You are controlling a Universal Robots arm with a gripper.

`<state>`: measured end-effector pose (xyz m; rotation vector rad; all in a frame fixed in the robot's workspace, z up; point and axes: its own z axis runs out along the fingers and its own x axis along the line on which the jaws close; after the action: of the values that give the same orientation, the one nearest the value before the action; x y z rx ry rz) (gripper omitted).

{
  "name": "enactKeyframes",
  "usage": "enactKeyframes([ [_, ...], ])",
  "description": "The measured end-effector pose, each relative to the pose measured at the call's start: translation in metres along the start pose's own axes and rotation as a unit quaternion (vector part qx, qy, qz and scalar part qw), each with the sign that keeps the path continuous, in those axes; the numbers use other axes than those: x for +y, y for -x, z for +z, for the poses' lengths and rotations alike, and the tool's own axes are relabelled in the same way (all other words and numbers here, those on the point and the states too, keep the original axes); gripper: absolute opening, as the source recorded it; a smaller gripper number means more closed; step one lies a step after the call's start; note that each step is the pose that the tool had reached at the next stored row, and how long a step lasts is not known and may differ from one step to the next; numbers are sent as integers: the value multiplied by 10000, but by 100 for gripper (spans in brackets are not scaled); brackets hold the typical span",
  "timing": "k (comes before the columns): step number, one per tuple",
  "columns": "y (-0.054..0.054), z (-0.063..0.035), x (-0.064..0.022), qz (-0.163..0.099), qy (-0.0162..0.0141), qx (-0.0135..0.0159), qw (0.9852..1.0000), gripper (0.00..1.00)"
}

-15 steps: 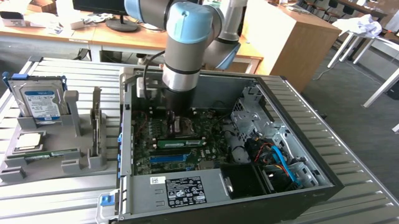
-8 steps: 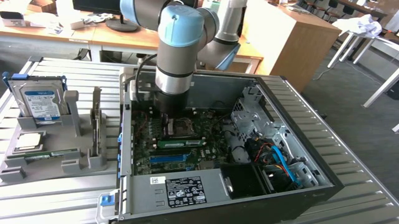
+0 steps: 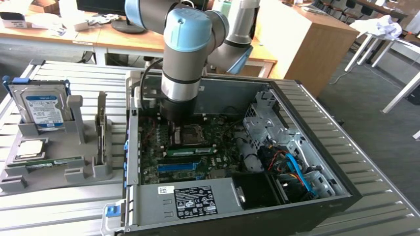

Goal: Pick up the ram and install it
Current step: 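Press down the ram until it locks into place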

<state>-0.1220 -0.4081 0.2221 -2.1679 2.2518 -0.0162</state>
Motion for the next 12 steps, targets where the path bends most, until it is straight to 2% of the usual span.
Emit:
enactKeyframes([
  [2, 2, -32, -2, 0, -7, -11, 10000, 10],
  [4, 0, -84, -13, -2, -1, -2, 10000, 10],
  [12, 11, -84, -278, -1, 6, -5, 10000, 10],
])
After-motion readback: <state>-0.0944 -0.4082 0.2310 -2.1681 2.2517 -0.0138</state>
